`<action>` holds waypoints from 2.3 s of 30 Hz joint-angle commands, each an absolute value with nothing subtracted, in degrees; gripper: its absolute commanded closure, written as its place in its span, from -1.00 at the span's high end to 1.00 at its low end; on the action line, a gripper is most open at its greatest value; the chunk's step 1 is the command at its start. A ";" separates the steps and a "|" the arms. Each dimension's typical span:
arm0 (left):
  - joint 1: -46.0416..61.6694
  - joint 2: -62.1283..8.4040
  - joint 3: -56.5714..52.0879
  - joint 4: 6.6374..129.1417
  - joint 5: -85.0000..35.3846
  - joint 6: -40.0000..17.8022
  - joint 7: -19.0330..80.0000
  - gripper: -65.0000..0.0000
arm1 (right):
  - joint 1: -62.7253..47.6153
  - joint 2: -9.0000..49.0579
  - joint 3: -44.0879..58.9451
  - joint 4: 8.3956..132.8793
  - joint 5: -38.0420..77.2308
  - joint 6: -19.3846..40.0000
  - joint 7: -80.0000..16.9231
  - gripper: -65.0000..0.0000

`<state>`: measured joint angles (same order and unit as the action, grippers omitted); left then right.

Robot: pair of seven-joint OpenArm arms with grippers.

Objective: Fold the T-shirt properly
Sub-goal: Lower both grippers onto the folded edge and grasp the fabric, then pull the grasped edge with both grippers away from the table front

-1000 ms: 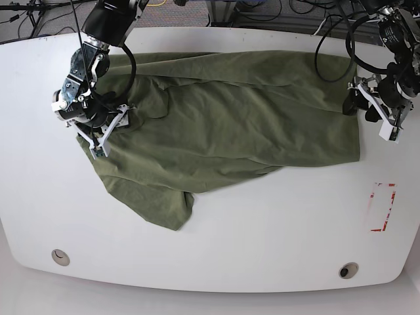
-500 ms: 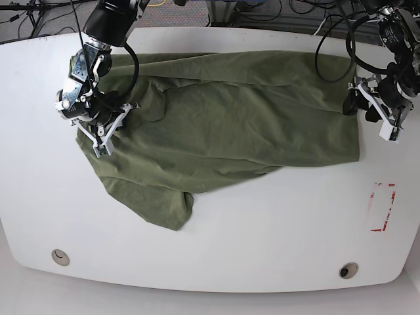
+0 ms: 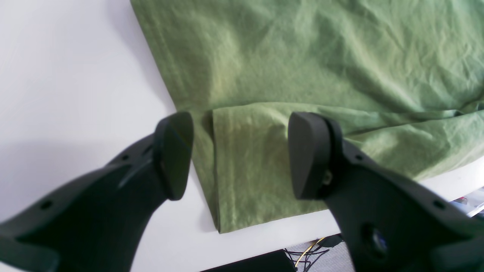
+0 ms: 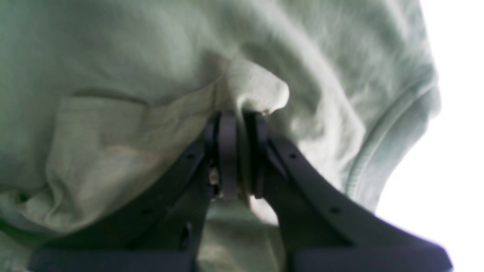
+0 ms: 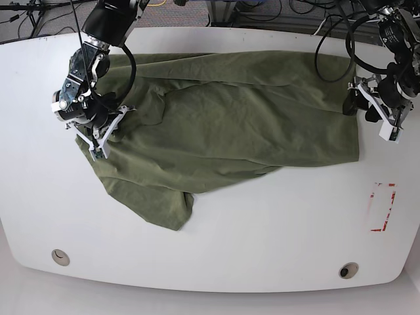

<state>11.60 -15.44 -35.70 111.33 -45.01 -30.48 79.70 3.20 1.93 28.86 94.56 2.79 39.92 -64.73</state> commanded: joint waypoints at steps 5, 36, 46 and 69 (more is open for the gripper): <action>11.21 -16.22 -35.91 112.13 -45.76 -30.55 78.73 0.15 | 5.23 2.77 28.88 95.87 3.56 40.00 -64.04 -0.83; 11.47 -16.22 -34.95 112.04 -45.76 -30.55 78.73 0.15 | 11.56 2.95 28.79 95.60 3.21 40.00 -64.04 -0.46; 12.79 -15.87 -34.42 112.13 -46.11 -34.51 78.81 0.15 | 7.87 4.18 29.23 102.02 3.30 40.00 -64.13 0.84; 22.90 -13.49 -32.92 111.96 -40.57 -36.97 70.29 0.15 | -8.48 3.74 43.30 111.87 3.30 40.00 -65.63 0.86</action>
<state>22.81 -12.75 -33.76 111.26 -43.20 -36.95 72.64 -7.94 3.33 42.50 110.89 2.76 40.03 -66.61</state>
